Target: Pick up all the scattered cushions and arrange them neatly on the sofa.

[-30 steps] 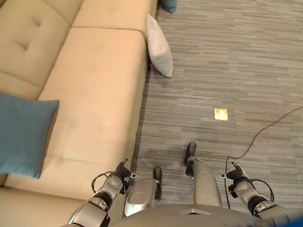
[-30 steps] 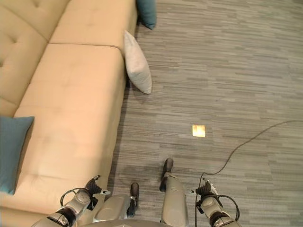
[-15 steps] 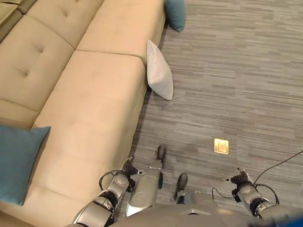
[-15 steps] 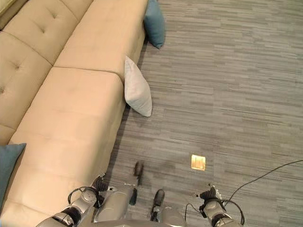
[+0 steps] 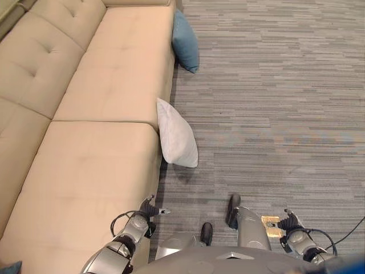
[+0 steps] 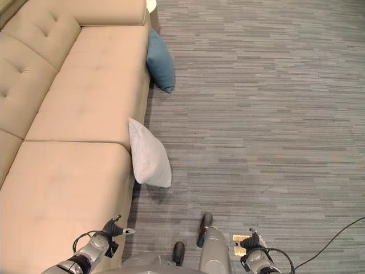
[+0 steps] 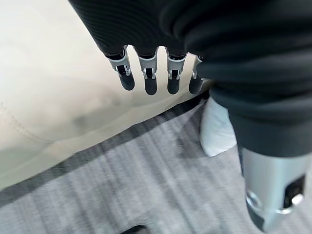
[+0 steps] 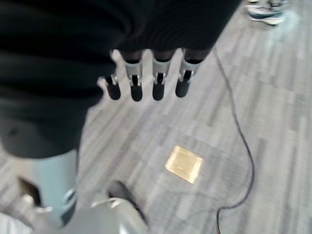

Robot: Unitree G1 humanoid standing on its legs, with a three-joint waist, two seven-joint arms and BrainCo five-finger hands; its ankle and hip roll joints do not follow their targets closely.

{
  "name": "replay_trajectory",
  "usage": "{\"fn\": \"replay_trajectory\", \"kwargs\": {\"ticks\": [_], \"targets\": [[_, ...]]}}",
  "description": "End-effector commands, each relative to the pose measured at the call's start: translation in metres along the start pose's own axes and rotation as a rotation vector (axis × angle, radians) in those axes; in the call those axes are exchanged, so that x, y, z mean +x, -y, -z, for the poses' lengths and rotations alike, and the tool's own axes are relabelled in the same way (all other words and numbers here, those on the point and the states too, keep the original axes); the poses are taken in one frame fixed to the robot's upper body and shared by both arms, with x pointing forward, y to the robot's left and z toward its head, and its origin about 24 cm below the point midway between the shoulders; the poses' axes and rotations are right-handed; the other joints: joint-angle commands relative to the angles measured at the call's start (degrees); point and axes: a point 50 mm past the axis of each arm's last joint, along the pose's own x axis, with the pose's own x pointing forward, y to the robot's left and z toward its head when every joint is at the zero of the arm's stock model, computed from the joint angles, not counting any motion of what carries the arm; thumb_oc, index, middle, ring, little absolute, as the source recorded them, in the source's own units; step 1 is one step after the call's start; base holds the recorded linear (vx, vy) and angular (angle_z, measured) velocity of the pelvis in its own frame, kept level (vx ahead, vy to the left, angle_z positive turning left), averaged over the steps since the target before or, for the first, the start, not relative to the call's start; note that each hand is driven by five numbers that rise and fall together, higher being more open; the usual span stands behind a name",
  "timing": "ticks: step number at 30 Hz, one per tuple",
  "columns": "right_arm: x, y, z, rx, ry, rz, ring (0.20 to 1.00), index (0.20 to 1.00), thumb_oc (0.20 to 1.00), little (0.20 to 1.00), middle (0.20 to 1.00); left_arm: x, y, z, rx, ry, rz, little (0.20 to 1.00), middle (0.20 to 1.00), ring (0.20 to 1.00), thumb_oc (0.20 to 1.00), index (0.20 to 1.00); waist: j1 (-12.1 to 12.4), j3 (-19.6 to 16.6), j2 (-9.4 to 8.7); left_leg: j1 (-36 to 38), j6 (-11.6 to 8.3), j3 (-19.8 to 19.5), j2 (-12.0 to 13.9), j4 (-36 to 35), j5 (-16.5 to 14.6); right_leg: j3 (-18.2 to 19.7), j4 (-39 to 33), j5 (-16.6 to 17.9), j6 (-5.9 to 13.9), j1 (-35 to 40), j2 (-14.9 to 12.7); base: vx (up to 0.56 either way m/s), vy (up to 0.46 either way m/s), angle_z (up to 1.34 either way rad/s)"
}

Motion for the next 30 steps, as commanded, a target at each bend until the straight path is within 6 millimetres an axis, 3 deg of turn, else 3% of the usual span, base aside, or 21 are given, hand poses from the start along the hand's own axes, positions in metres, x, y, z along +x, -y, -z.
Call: {"fn": "replay_trajectory", "kwargs": {"ticks": [1, 3, 4, 5, 6, 8, 9, 14, 15, 17, 19, 22, 24, 26, 27, 28, 29, 30], "targets": [[0.001, 0.011, 0.017, -0.039, -0.055, 0.023, 1.0, 1.0, 1.0, 1.0, 1.0, -0.002, 0.006, 0.003, -0.042, 0.012, 0.003, 1.0, 1.0, 1.0, 1.0, 1.0, 0.06, -0.18, -1.64, -2.41, -1.7, 0.23, 5.82, 4.82, -4.16, 5.04, -1.59, 7.11, 3.91, 9.51, -1.82, 0.55, -0.338, 0.56], [-0.001, 0.008, 0.021, -0.037, -0.066, 0.014, 1.0, 1.0, 1.0, 1.0, 1.0, -0.003, 0.013, 0.005, -0.041, 0.0, 0.02, 1.0, 1.0, 1.0, 1.0, 1.0, 0.11, -1.03, -1.37, -2.13, -3.0, -0.57, 7.35, 7.05, -4.48, 5.43, -1.42, 6.21, 2.75, 11.43, -0.41, 0.35, -0.291, 0.5], [-0.001, 0.006, 0.019, -0.032, -0.057, 0.009, 1.0, 1.0, 1.0, 1.0, 1.0, -0.004, 0.017, 0.006, -0.044, -0.005, 0.031, 1.0, 1.0, 1.0, 1.0, 1.0, 0.3, -1.4, -1.75, -4.23, -4.27, -0.59, 8.01, 12.33, -2.02, 4.83, -2.69, 5.32, 1.9, 13.74, 0.42, 0.25, -0.277, 0.5], [-0.001, 0.006, 0.019, -0.032, -0.057, 0.009, 1.0, 1.0, 1.0, 1.0, 1.0, -0.004, 0.017, 0.006, -0.044, -0.005, 0.031, 1.0, 1.0, 1.0, 1.0, 1.0, 0.28, -1.4, -1.74, -4.26, -4.27, -0.61, 8.01, 12.37, -2.04, 4.81, -2.7, 5.33, 1.89, 13.75, 0.43, 0.25, -0.364, 0.47], [0.0, 0.007, 0.015, -0.014, -0.044, 0.012, 1.0, 1.0, 1.0, 1.0, 1.0, -0.004, 0.019, 0.005, -0.046, -0.003, 0.039, 1.0, 1.0, 1.0, 1.0, 1.0, 0.94, -1.13, -2.02, -7.79, -5.5, -0.7, 9.19, 19.13, 2.19, 4.36, -3.94, 3.65, 0.43, 16.49, 1.44, 0.16, -0.261, 0.43], [0.002, 0.011, 0.009, -0.001, -0.029, 0.022, 1.0, 1.0, 1.0, 1.0, 1.0, -0.004, 0.017, 0.001, -0.06, 0.007, 0.035, 1.0, 1.0, 1.0, 1.0, 1.0, 1.77, -0.31, -2.56, -12.9, -5.88, -0.55, 8.9, 27.79, 5.08, 3.62, -4.75, 2.74, -1.08, 18.88, 1.8, 0.19, -0.317, 0.51], [0.003, 0.013, 0.007, -0.008, -0.027, 0.031, 1.0, 1.0, 1.0, 1.0, 1.0, -0.003, 0.015, -0.004, -0.064, 0.02, 0.027, 1.0, 1.0, 1.0, 1.0, 1.0, 2.7, 0.18, -3.28, -16.09, -5.71, 0.99, 8.79, 30.61, 4.97, 2.99, -5.35, 1.34, -1.88, 20.8, 1.68, 0.19, -0.256, 0.16], [0.004, 0.019, 0.008, -0.024, -0.023, 0.054, 1.0, 1.0, 1.0, 1.0, 1.0, -0.002, 0.014, -0.01, -0.071, 0.042, 0.019, 1.0, 1.0, 1.0, 1.0, 1.0, 4.48, 0.31, -3.33, -19.48, -5.07, 3.85, 6.31, 23.81, 1.29, 1.1, -6.79, 0.1, -1.07, 23.52, 2.15, 0.14, -0.102, 0.08], [0.004, 0.021, 0.009, -0.033, -0.024, 0.061, 1.0, 1.0, 1.0, 1.0, 1.0, -0.002, 0.013, -0.01, -0.075, 0.043, 0.017, 1.0, 1.0, 1.0, 1.0, 1.0, 4.78, 0.17, -2.92, -19.52, -5.09, 5.37, 6.42, 20.44, 1.73, 0.44, -6.81, -0.12, -1.06, 23.82, 2.55, 0.1, -0.053, -0.07], [0.005, 0.024, 0.009, -0.05, -0.021, 0.072, 1.0, 1.0, 1.0, 1.0, 1.0, -0.002, 0.011, -0.009, -0.069, 0.046, 0.01, 1.0, 1.0, 1.0, 1.0, 1.0, 4.74, 0.05, -3.05, -19.6, -5.72, 7.76, 7.27, 20.16, 2.93, -0.83, -6.73, -1.07, -0.85, 24.61, 2.44, 0.05, -0.024, 0.07], [0.005, 0.025, 0.008, -0.065, -0.014, 0.072, 1.0, 1.0, 1.0, 1.0, 1.0, -0.002, 0.011, -0.006, -0.075, 0.037, 0.009, 1.0, 1.0, 1.0, 1.0, 1.0, 5.08, -0.92, -2.37, -17.45, -5.06, 7.87, 7.16, 16.44, 2.11, -1.32, -5.52, -1.73, -0.84, 24.41, 3.1, 0.11, 0.045, 0.43], [0.005, 0.023, 0.009, -0.064, -0.017, 0.063, 1.0, 1.0, 1.0, 1.0, 1.0, -0.002, 0.007, -0.003, -0.086, 0.024, -0.005, 1.0, 1.0, 1.0, 1.0, 1.0, 5.76, -2.03, -2.08, -12.65, -3.74, 5.95, 6.04, 10.33, 2.09, -2.24, 0.86, -2.0, 0.12, 23.43, 2.33, 0.1, 0.063, 0.06], [0.005, 0.023, 0.007, -0.088, -0.006, 0.055, 1.0, 1.0, 1.0, 1.0, 1.0, -0.001, 0.002, -0.005, -0.113, 0.033, -0.018, 1.0, 1.0, 1.0, 1.0, 1.0, 5.93, -2.01, -1.18, -11.22, -2.28, 4.37, 5.84, 8.75, 2.09, -2.81, 10.14, -2.31, 1.96, 19.66, 0.13, 0.0, 0.087, 0.23], [0.006, 0.022, 0.001, -0.074, 0.008, 0.051, 1.0, 1.0, 1.0, 1.0, 1.0, -0.001, -0.001, -0.008, -0.106, 0.047, -0.021, 1.0, 1.0, 1.0, 1.0, 1.0, 5.05, -1.51, -0.65, -10.34, -1.22, 0.7, 5.08, 7.67, 2.83, 2.31, 17.92, -1.28, 3.34, 15.76, 1.15, 0.02, 0.037, 0.41], [0.005, 0.021, 0.001, -0.06, 0.007, 0.045, 1.0, 1.0, 1.0, 1.0, 1.0, -0.001, -0.001, -0.007, -0.099, 0.045, -0.021, 1.0, 1.0, 1.0, 1.0, 1.0, 4.75, -1.67, -0.67, -9.63, -1.1, -1.4, 4.59, 7.13, 2.78, 5.52, 16.77, -1.7, 3.29, 15.62, 2.04, 0.1, -0.08, 0.79], [0.004, 0.016, 0.003, -0.05, 0.004, 0.033, 1.0, 1.0, 1.0, 1.0, 1.0, -0.001, 0.001, -0.006, -0.088, 0.047, -0.015, 1.0, 1.0, 1.0, 1.0, 1.0, 4.15, -1.94, -0.74, -9.57, -1.36, -3.58, 4.21, 7.52, 2.64, 11.36, 13.67, -3.16, 2.51, 15.85, 3.48, 0.1, -0.088, 1.16], [0.004, 0.016, 0.003, -0.05, 0.004, 0.033, 1.0, 1.0, 1.0, 1.0, 1.0, -0.001, 0.001, -0.006, -0.088, 0.047, -0.015, 1.0, 1.0, 1.0, 1.0, 1.0, 4.15, -1.94, -0.74, -9.57, -1.36, -3.58, 4.21, 7.52, 2.64, 11.36, 13.67, -3.16, 2.51, 15.85, 3.48, 0.17, -0.168, 1.31], [0.002, 0.013, 0.01, -0.03, -0.017, 0.025, 1.0, 1.0, 1.0, 1.0, 1.0, -0.001, 0.004, -0.009, -0.061, 0.061, 0.0, 1.0, 1.0, 1.0, 1.0, 1.0, 2.68, -2.39, -0.83, -9.47, -1.94, -8.04, 3.48, 7.64, 2.65, 21.46, 10.59, -3.26, 2.08, 14.85, 6.2, 0.11, -0.111, 2.02]]}}
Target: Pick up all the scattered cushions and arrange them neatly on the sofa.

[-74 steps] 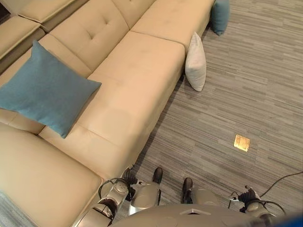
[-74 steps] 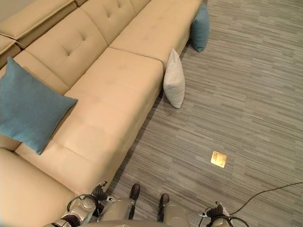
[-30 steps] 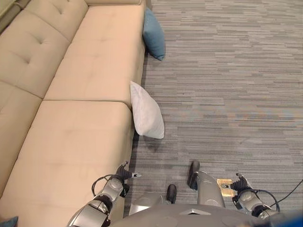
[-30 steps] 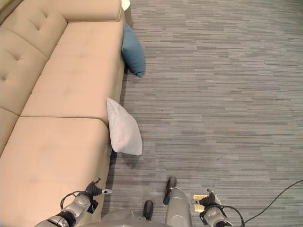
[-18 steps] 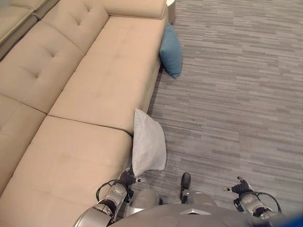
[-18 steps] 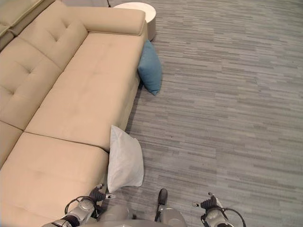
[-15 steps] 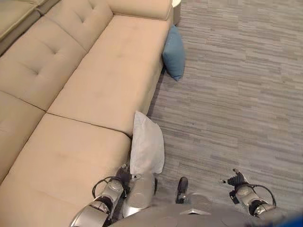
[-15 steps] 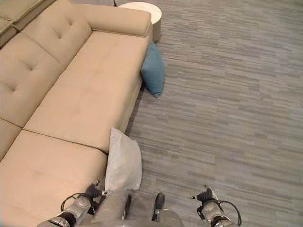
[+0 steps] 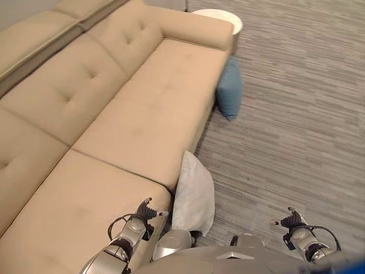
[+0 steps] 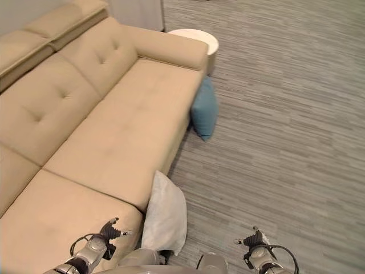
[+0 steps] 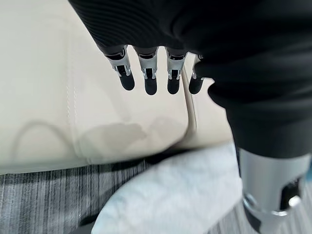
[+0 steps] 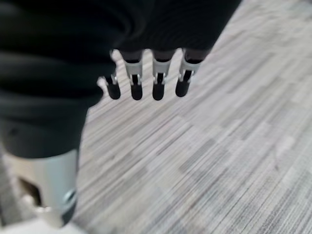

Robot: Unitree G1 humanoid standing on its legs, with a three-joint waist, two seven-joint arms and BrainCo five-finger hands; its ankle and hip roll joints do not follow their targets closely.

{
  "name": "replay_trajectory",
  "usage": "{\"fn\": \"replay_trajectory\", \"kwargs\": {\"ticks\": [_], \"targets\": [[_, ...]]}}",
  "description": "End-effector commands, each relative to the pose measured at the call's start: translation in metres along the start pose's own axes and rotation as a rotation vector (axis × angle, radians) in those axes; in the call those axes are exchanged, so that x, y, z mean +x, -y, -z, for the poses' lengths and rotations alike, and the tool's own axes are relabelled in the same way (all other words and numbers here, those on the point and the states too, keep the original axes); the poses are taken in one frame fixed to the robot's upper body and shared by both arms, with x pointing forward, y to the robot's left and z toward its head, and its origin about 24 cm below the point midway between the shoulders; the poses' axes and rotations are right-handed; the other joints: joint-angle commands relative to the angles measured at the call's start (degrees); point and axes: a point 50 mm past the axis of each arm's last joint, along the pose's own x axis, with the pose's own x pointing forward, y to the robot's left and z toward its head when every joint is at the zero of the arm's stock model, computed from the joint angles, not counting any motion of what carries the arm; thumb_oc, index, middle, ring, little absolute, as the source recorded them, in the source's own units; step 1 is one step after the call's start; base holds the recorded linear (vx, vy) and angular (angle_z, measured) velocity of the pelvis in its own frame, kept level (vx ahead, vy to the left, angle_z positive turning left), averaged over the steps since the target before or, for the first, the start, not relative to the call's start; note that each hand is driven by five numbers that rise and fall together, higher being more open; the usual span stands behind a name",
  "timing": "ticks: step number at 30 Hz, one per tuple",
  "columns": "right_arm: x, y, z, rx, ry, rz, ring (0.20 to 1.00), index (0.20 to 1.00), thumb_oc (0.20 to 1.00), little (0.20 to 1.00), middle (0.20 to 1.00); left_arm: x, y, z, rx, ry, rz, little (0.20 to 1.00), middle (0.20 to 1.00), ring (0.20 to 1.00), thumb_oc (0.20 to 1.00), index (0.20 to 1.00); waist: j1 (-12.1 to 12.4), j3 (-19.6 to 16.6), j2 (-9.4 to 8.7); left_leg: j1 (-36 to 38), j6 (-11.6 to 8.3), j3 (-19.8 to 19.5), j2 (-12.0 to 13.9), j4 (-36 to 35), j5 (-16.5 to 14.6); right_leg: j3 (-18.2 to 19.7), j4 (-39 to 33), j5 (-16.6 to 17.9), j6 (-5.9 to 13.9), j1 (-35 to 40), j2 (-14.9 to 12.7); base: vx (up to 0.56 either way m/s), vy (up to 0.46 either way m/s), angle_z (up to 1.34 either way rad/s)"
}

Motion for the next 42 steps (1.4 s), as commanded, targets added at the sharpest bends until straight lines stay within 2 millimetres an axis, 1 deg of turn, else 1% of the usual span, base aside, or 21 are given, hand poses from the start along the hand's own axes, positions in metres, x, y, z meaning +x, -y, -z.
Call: {"fn": "replay_trajectory", "kwargs": {"ticks": [1, 2, 4, 5, 9, 12, 14, 17, 18, 19, 22, 24, 27, 28, 31, 32, 35, 36, 40, 41, 42], "targets": [[0.002, 0.015, 0.009, 0.006, -0.004, 0.048, 1.0, 1.0, 1.0, 1.0, 1.0, -0.002, 0.009, 0.001, -0.015, 0.015, 0.008, 1.0, 1.0, 1.0, 1.0, 1.0, -1.07, -0.65, 0.37, -1.72, -1.56, -1.95, 0.11, 7.38, -7.62, 7.24, -17.92, 10.0, 0.24, 0.71, 2.68, 0.2, -0.29, 2.27], [0.0, 0.014, 0.017, 0.051, -0.036, 0.048, 1.0, 1.0, 1.0, 1.0, 1.0, 0.0, 0.01, -0.007, 0.016, 0.038, 0.022, 1.0, 1.0, 1.0, 1.0, 1.0, -2.33, -0.97, -0.47, -1.55, -3.01, -7.54, -1.02, 8.28, -8.03, 13.67, -23.55, 11.51, -0.1, 2.2, 3.3, 0.11, -0.249, 2.96], [0.0, 0.013, 0.014, 0.057, -0.031, 0.041, 1.0, 1.0, 1.0, 1.0, 1.0, -0.001, 0.014, -0.007, -0.005, 0.032, 0.028, 1.0, 1.0, 1.0, 1.0, 1.0, -2.74, -1.22, -0.6, -2.08, -4.2, -8.38, -0.08, 8.5, -7.88, 8.65, -26.86, 12.14, -0.32, 4.28, 1.13, 0.06, -0.331, 2.75], [0.001, 0.012, 0.011, 0.064, -0.023, 0.047, 1.0, 1.0, 1.0, 1.0, 1.0, -0.001, 0.015, -0.006, -0.016, 0.027, 0.026, 1.0, 1.0, 1.0, 1.0, 1.0, -2.58, -1.03, -1.03, -3.56, -5.42, -7.34, 2.33, 8.97, -7.09, 7.2, -28.69, 11.65, -1.18, 6.0, 1.97, -0.01, -0.264, 2.15], [0.001, 0.015, 0.014, 0.058, -0.028, 0.055, 1.0, 1.0, 1.0, 1.0, 1.0, -0.002, 0.018, 0.0, -0.022, 0.0, 0.032, 1.0, 1.0, 1.0, 1.0, 1.0, -2.69, -0.53, -1.83, -6.74, -6.01, -5.21, 3.72, 10.32, -5.67, 3.78, -31.73, 11.88, -1.86, 8.17, 1.98, -0.08, -0.213, 1.25], [0.001, 0.017, 0.016, 0.066, -0.031, 0.065, 1.0, 1.0, 1.0, 1.0, 1.0, -0.005, 0.023, 0.012, -0.029, -0.044, 0.047, 1.0, 1.0, 1.0, 1.0, 1.0, -3.73, -0.15, -2.6, -9.1, -5.2, 3.95, 4.5, 12.72, -5.87, -0.53, -34.37, 12.52, -2.36, 9.54, 1.08, -0.15, -0.136, 0.46], [0.0, 0.015, 0.016, 0.089, -0.027, 0.058, 1.0, 1.0, 1.0, 1.0, 1.0, -0.006, 0.022, 0.016, -0.021, -0.052, 0.056, 1.0, 1.0, 1.0, 1.0, 1.0, -4.51, -0.22, -3.25, -8.57, -4.31, 10.16, 4.27, 15.59, -8.57, -3.51, -35.5, 13.27, -2.63, 9.51, 0.07, -0.11, -0.062, 1.22], [0.0, 0.014, 0.014, 0.103, -0.021, 0.052, 1.0, 1.0, 1.0, 1.0, 1.0, -0.006, 0.023, 0.016, -0.022, -0.055, 0.057, 1.0, 1.0, 1.0, 1.0, 1.0, -5.16, -0.68, -3.33, -7.17, -3.89, 12.6, 4.03, 15.54, -10.16, -5.06, -35.99, 13.4, -2.47, 9.72, -0.4, -0.03, 0.021, 0.57], [-0.001, 0.011, 0.017, 0.105, -0.034, 0.042, 1.0, 1.0, 1.0, 1.0, 1.0, -0.007, 0.025, 0.017, -0.024, -0.058, 0.068, 1.0, 1.0, 1.0, 1.0, 1.0, -5.64, -1.28, -2.74, -5.55, -3.48, 15.35, 4.62, 12.23, -10.09, -6.77, -36.43, 13.68, -2.04, 9.79, -0.39, 0.03, 0.101, 0.42], [-0.001, 0.009, 0.014, 0.101, -0.022, 0.034, 1.0, 1.0, 1.0, 1.0, 1.0, -0.007, 0.023, 0.018, -0.026, -0.062, 0.059, 1.0, 1.0, 1.0, 1.0, 1.0, -5.54, -1.62, -2.52, -4.15, -3.31, 14.24, 4.01, 9.11, -9.87, -6.98, -36.25, 14.09, -1.76, 9.36, -0.13, 0.02, 0.123, 0.23], [-0.002, 0.005, 0.014, 0.081, -0.022, 0.019, 1.0, 1.0, 1.0, 1.0, 1.0, -0.006, 0.02, 0.017, -0.03, -0.056, 0.048, 1.0, 1.0, 1.0, 1.0, 1.0, -5.13, -1.6, -2.73, -3.28, -2.92, 14.3, 3.5, 6.61, -9.11, -8.01, -35.08, 14.37, -1.05, 8.82, -0.59, -0.02, 0.118, 0.12], [-0.001, 0.005, 0.008, 0.063, -0.006, 0.013, 1.0, 1.0, 1.0, 1.0, 1.0, -0.006, 0.015, 0.02, -0.033, -0.065, 0.038, 1.0, 1.0, 1.0, 1.0, 1.0, -4.58, -0.76, -2.23, -2.6, -2.18, 14.43, 3.68, 5.13, -8.32, -8.53, -28.68, 13.56, -0.25, 5.97, -1.03, -0.08, 0.104, -0.22], [0.0, 0.005, 0.002, 0.065, 0.013, 0.01, 1.0, 1.0, 1.0, 1.0, 1.0, -0.006, 0.011, 0.024, -0.032, -0.077, 0.032, 1.0, 1.0, 1.0, 1.0, 1.0, -4.36, -0.39, -1.69, -1.83, -1.78, 13.65, 4.16, 3.77, -7.56, -7.96, -24.5, 12.71, 0.95, 4.28, -1.48, -0.04, 0.016, -0.33], [0.001, 0.006, 0.001, 0.059, 0.02, 0.012, 1.0, 1.0, 1.0, 1.0, 1.0, -0.007, 0.011, 0.027, -0.025, -0.085, 0.032, 1.0, 1.0, 1.0, 1.0, 1.0, -4.03, -0.58, -1.21, -1.63, -1.9, 13.33, 4.95, 3.14, -7.13, -8.29, -24.11, 12.72, 0.87, 4.71, -3.06, -0.03, -0.08, -0.09], [0.001, 0.007, 0.002, 0.064, 0.017, 0.012, 1.0, 1.0, 1.0, 1.0, 1.0, -0.008, 0.011, 0.031, -0.018, -0.098, 0.035, 1.0, 1.0, 1.0, 1.0, 1.0, -3.93, -1.12, -1.1, -1.66, -2.02, 12.87, 5.5, 2.79, -6.92, -6.03, -25.19, 13.18, 0.98, 5.62, -4.27, -0.03, -0.133, -0.11], [0.0, 0.006, 0.003, 0.067, 0.011, 0.008, 1.0, 1.0, 1.0, 1.0, 1.0, -0.008, 0.008, 0.034, -0.02, -0.111, 0.028, 1.0, 1.0, 1.0, 1.0, 1.0, -3.6, -1.73, -1.38, -1.99, -2.26, 12.88, 5.77, 2.73, -6.84, -4.54, -27.11, 13.64, 1.49, 7.06, -5.35, -0.07, -0.232, -0.14], [0.001, 0.007, 0.0, 0.068, 0.017, 0.011, 1.0, 1.0, 1.0, 1.0, 1.0, -0.007, 0.005, 0.033, -0.044, -0.11, 0.009, 1.0, 1.0, 1.0, 1.0, 1.0, -3.2, -1.98, -1.91, -3.55, -3.27, 12.54, 6.84, 2.85, -5.91, -3.46, -29.23, 14.36, 2.11, 8.06, -6.45, -0.12, -0.307, 0.07], [0.001, 0.008, 0.001, 0.073, 0.016, 0.015, 1.0, 1.0, 1.0, 1.0, 1.0, -0.007, 0.003, 0.034, -0.069, -0.116, -0.006, 1.0, 1.0, 1.0, 1.0, 1.0, -2.66, -2.25, -2.64, -5.07, -4.76, 12.37, 7.96, 3.1, -4.59, -2.93, -32.97, 13.15, 2.02, 9.74, -5.75, -0.17, -0.418, 0.09], [0.001, 0.009, 0.002, 0.089, 0.02, 0.031, 1.0, 1.0, 1.0, 1.0, 1.0, -0.006, 0.003, 0.029, -0.096, -0.105, -0.015, 1.0, 1.0, 1.0, 1.0, 1.0, -3.38, -0.67, -2.38, -7.84, -7.71, 10.14, 11.09, 2.88, -0.48, -3.46, -33.6, 10.9, 0.09, 9.96, -2.3, -0.19, -0.356, 0.26], [0.001, 0.013, 0.008, 0.091, 0.001, 0.045, 1.0, 1.0, 1.0, 1.0, 1.0, -0.004, 0.005, 0.021, -0.093, -0.085, -0.013, 1.0, 1.0, 1.0, 1.0, 1.0, -4.2, 0.91, -2.32, -10.33, -7.95, 11.32, 11.84, 4.49, 1.06, -6.14, -33.99, 10.68, -1.23, 10.37, -1.28, -0.3, -0.331, 1.14], [0.001, 0.014, 0.011, 0.09, -0.008, 0.047, 1.0, 1.0, 1.0, 1.0, 1.0, -0.003, 0.005, 0.019, -0.095, -0.078, -0.011, 1.0, 1.0, 1.0, 1.0, 1.0, -4.8, 0.88, -2.44, -10.63, -7.65, 14.14, 12.4, 5.5, 0.64, -7.42, -33.95, 10.6, -1.65, 10.29, -1.27, -0.3, -0.319, 1.6]]}}
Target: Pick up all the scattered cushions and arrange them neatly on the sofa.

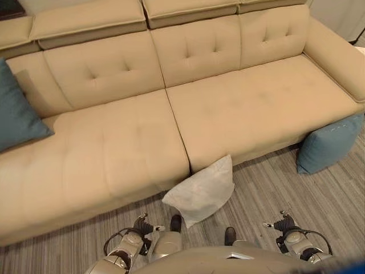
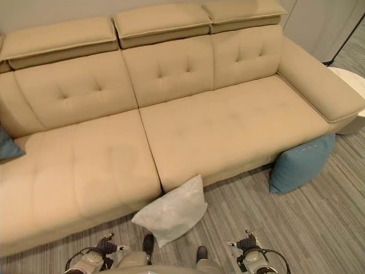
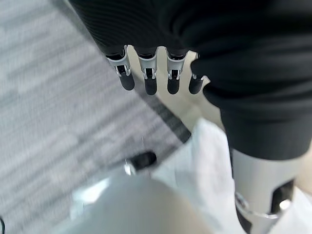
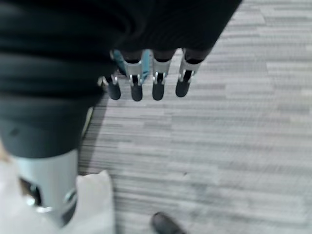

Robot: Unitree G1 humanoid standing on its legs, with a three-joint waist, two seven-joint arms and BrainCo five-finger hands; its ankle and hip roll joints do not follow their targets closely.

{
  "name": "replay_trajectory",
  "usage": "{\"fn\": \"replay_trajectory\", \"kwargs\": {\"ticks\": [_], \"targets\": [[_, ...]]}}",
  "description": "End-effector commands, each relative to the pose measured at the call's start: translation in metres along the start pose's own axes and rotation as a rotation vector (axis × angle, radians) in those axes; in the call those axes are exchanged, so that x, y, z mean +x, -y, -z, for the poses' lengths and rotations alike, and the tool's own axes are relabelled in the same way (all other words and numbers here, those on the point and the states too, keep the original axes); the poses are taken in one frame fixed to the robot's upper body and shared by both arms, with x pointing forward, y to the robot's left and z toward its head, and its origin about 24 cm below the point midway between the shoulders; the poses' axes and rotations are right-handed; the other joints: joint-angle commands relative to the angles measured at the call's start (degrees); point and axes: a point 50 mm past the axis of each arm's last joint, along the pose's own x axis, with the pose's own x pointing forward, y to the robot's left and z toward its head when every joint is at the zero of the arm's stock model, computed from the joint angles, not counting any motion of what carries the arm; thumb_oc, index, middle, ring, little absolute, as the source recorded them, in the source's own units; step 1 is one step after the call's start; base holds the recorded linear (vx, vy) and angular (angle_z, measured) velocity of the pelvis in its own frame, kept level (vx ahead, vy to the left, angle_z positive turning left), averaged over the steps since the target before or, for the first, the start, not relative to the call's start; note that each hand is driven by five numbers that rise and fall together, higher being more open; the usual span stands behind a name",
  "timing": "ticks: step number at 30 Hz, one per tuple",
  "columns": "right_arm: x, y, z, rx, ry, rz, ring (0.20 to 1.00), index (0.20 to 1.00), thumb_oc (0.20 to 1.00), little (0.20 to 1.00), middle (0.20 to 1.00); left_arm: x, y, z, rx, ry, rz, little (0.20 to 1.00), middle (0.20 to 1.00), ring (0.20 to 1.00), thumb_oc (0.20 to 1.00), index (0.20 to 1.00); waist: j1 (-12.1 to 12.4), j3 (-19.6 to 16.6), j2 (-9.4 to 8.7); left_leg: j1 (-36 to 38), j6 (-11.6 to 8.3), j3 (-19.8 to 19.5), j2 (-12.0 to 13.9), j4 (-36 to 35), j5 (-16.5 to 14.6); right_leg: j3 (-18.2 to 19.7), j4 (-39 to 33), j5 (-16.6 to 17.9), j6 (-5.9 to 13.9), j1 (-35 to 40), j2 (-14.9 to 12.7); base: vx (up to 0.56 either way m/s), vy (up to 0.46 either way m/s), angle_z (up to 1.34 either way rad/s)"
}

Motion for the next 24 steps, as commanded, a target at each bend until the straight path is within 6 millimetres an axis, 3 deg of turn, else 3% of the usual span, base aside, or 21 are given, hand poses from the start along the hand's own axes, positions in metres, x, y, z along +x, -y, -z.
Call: {"fn": "replay_trajectory", "kwargs": {"ticks": [1, 4, 5, 6, 12, 15, 16, 17, 20, 24], "targets": [[0.003, 0.024, 0.008, 0.011, -0.015, 0.075, 1.0, 1.0, 1.0, 1.0, 1.0, 0.004, -0.01, -0.018, -0.031, 0.054, -0.032, 1.0, 1.0, 1.0, 1.0, 1.0, -1.69, 1.99, -1.89, 0.09, 5.77, 9.34, -2.5, 5.7, -11.8, -2.09, 1.67, -1.92, 3.77, 0.09, -4.41, -0.14, -0.137, 1.28], [0.002, 0.021, 0.013, 0.029, -0.032, 0.062, 1.0, 1.0, 1.0, 1.0, 1.0, 0.003, -0.007, -0.015, -0.026, 0.046, -0.018, 1.0, 1.0, 1.0, 1.0, 1.0, -2.39, 1.32, -2.25, 1.69, 7.01, 11.83, -4.46, 7.64, -14.86, -4.36, 1.28, -1.72, 3.58, 0.52, -4.84, -0.08, -0.056, 0.76], [0.001, 0.019, 0.017, 0.033, -0.046, 0.055, 1.0, 1.0, 1.0, 1.0, 1.0, 0.003, -0.005, -0.013, -0.019, 0.04, -0.006, 1.0, 1.0, 1.0, 1.0, 1.0, -3.04, 0.7, -2.09, 3.05, 7.61, 15.26, -4.68, 7.34, -15.72, -6.06, 0.68, -1.65, 3.73, 0.83, -4.87, 0.03, 0.039, 0.95], [0.001, 0.017, 0.015, 0.027, -0.044, 0.046, 1.0, 1.0, 1.0, 1.0, 1.0, 0.002, -0.004, -0.01, -0.02, 0.031, -0.003, 1.0, 1.0, 1.0, 1.0, 1.0, -2.83, 0.59, -1.96, 3.66, 7.87, 16.27, -5.01, 6.51, -16.29, -6.78, 0.69, -1.51, 3.88, 1.22, -4.75, 0.05, 0.042, 1.05], [0.002, 0.012, 0.005, 0.012, -0.01, 0.026, 1.0, 1.0, 1.0, 1.0, 1.0, 0.002, -0.011, -0.004, -0.028, 0.011, -0.018, 1.0, 1.0, 1.0, 1.0, 1.0, -1.47, 0.08, -2.76, 4.85, 9.14, 12.73, -7.55, 3.56, -16.65, -8.11, 3.38, -2.22, 4.68, 1.67, -5.74, 0.09, 0.113, 0.4], [0.002, 0.009, 0.0, 0.0, 0.007, 0.012, 1.0, 1.0, 1.0, 1.0, 1.0, 0.001, -0.015, 0.002, -0.022, -0.006, -0.026, 1.0, 1.0, 1.0, 1.0, 1.0, -0.92, 0.08, -2.51, 6.73, 10.57, 11.68, -8.65, 1.55, -16.97, -7.76, 10.95, -2.64, 5.84, -0.2, -7.45, 0.11, 0.188, -0.04], [0.002, 0.007, -0.004, -0.005, 0.017, 0.0, 1.0, 1.0, 1.0, 1.0, 1.0, 0.002, -0.02, 0.001, -0.017, -0.003, -0.035, 1.0, 1.0, 1.0, 1.0, 1.0, -1.31, 0.83, -1.89, 8.34, 11.29, 10.18, -9.07, 0.23, -16.88, -5.52, 17.98, -2.19, 6.8, -3.64, -7.14, 0.14, 0.2, 0.13], [0.002, 0.007, -0.004, -0.004, 0.016, -0.002, 1.0, 1.0, 1.0, 1.0, 1.0, 0.002, -0.02, 0.002, -0.014, -0.003, -0.034, 1.0, 1.0, 1.0, 1.0, 1.0, -1.7, 1.15, -1.8, 9.29, 11.37, 9.45, -9.36, -0.08, -17.02, -4.0, 18.88, -2.26, 6.56, -4.53, -6.26, 0.16, 0.166, 0.16], [0.002, 0.007, -0.004, -0.019, 0.016, -0.005, 1.0, 1.0, 1.0, 1.0, 1.0, 0.002, -0.018, 0.001, -0.004, 0.0, -0.027, 1.0, 1.0, 1.0, 1.0, 1.0, -2.23, 1.2, -1.8, 10.85, 11.62, 7.25, -10.47, -0.72, -17.57, -1.36, 13.4, -0.81, 5.63, -7.02, -4.24, 0.16, 0.011, 0.16], [0.003, 0.008, -0.005, -0.034, 0.018, -0.001, 1.0, 1.0, 1.0, 1.0, 1.0, 0.002, -0.018, 0.0, -0.005, 0.004, -0.026, 1.0, 1.0, 1.0, 1.0, 1.0, -3.22, 1.73, -2.2, 12.51, 11.44, 4.32, -11.53, -1.1, -18.19, 1.7, 7.39, 3.28, 6.78, -9.73, -3.56, 0.15, -0.063, 0.28]]}}
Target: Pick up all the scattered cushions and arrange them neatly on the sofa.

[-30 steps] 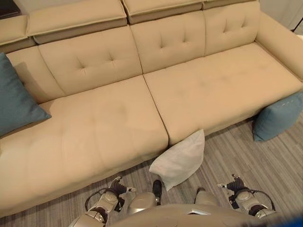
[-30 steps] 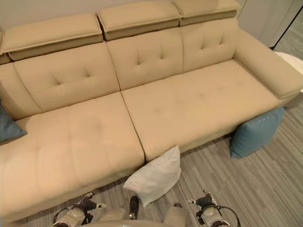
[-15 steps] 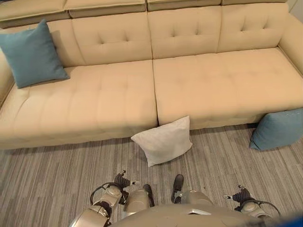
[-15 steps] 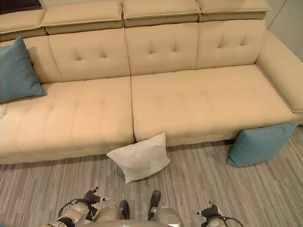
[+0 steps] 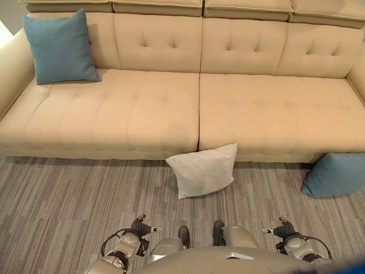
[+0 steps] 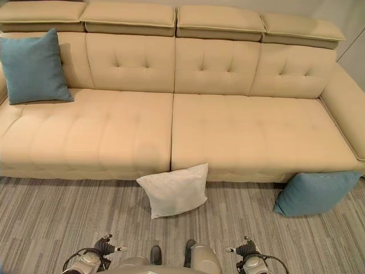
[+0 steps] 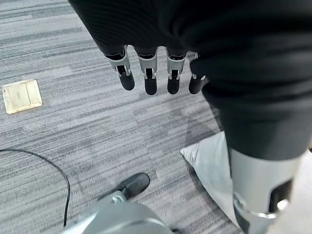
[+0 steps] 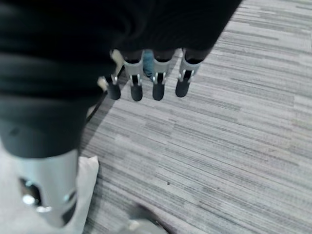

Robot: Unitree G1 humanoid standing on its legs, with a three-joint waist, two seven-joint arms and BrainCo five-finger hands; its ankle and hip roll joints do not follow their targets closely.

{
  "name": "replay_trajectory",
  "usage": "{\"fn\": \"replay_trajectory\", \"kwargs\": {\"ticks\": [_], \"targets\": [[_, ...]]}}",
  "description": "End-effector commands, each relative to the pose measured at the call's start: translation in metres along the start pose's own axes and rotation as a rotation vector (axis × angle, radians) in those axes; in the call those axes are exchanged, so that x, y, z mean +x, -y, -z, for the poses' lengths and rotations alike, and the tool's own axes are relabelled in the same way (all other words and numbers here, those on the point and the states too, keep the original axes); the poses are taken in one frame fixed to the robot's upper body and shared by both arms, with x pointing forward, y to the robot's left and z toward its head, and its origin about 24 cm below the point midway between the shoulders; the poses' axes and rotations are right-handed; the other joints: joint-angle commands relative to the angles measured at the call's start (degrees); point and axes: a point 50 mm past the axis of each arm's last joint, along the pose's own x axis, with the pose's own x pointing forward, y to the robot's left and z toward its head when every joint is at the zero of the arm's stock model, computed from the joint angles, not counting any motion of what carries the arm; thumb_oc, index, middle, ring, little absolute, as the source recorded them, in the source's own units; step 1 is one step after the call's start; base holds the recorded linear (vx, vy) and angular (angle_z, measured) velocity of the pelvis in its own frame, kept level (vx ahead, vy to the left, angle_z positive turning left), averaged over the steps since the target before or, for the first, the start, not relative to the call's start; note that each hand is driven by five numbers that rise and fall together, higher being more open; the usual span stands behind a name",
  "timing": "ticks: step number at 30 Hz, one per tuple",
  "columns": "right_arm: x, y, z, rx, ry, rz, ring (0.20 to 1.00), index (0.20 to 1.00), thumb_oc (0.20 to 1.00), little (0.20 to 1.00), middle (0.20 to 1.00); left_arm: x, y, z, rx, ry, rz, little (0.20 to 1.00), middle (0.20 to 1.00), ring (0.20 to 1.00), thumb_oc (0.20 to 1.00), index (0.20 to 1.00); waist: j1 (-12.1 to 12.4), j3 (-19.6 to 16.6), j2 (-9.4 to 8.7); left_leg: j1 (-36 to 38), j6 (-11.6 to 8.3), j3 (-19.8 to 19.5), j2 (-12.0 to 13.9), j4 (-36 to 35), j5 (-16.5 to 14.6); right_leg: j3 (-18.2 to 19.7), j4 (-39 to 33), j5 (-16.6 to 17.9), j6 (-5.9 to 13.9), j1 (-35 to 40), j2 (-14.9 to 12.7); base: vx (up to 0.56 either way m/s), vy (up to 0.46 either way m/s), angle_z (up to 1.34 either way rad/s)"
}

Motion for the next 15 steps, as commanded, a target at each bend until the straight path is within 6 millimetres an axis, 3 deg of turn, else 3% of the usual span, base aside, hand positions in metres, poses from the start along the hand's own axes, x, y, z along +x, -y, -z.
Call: {"fn": "replay_trajectory", "kwargs": {"ticks": [1, 3, 6, 10, 13, 15], "targets": [[0.004, 0.017, -0.005, -0.035, 0.018, 0.052, 1.0, 1.0, 1.0, 1.0, 1.0, 0.002, -0.008, -0.009, 0.006, 0.037, -0.031, 1.0, 1.0, 1.0, 1.0, 1.0, -0.47, 0.27, -0.91, -2.1, -4.32, -4.32, -1.83, 2.8, -1.07, 1.05, -5.8, 7.38, 2.35, 2.96, -0.08, 0.14, -0.134, 0.54], [0.003, 0.016, -0.001, -0.045, 0.007, 0.046, 1.0, 1.0, 1.0, 1.0, 1.0, 0.002, -0.007, -0.006, 0.014, 0.026, -0.028, 1.0, 1.0, 1.0, 1.0, 1.0, -0.65, -0.52, -1.66, -1.3, -4.92, -5.64, -2.2, 2.35, -1.73, 1.95, -8.81, 7.86, 2.0, 4.91, -0.12, 0.19, -0.2, 0.6], [0.003, 0.016, 0.002, -0.041, 0.001, 0.046, 1.0, 1.0, 1.0, 1.0, 1.0, 0.001, -0.004, -0.005, 0.017, 0.021, -0.016, 1.0, 1.0, 1.0, 1.0, 1.0, -0.75, -1.56, -1.96, -1.48, -6.57, -6.31, -0.79, 3.6, -2.83, 1.22, -10.09, 6.9, 1.14, 7.61, 0.65, 0.19, -0.266, 0.61], [0.004, 0.024, 0.001, -0.023, 0.008, 0.071, 1.0, 1.0, 1.0, 1.0, 1.0, 0.003, -0.002, -0.02, 0.006, 0.068, -0.015, 1.0, 1.0, 1.0, 1.0, 1.0, -1.18, -0.65, -3.09, -7.88, -8.68, -3.6, 0.79, 13.49, -3.75, -1.13, -12.06, 5.05, -0.57, 10.65, 0.26, 0.01, -0.143, 0.58], [0.004, 0.027, 0.004, -0.026, -0.004, 0.078, 1.0, 1.0, 1.0, 1.0, 1.0, 0.003, -0.001, -0.023, 0.008, 0.074, -0.011, 1.0, 1.0, 1.0, 1.0, 1.0, -0.98, -0.69, -2.51, -8.74, -8.52, 0.59, 3.68, 9.14, -1.33, -2.86, -12.5, 4.23, -0.71, 11.7, 0.45, 0.0, 0.013, 0.52], [0.004, 0.026, 0.003, -0.029, -0.001, 0.073, 1.0, 1.0, 1.0, 1.0, 1.0, 0.003, -0.001, -0.019, 0.009, 0.063, -0.012, 1.0, 1.0, 1.0, 1.0, 1.0, -1.01, -0.96, -2.37, -8.41, -8.53, 0.48, 4.03, 7.55, -0.4, -3.06, -12.72, 4.24, -0.45, 11.9, 0.59, 0.05, 0.048, 0.14]]}}
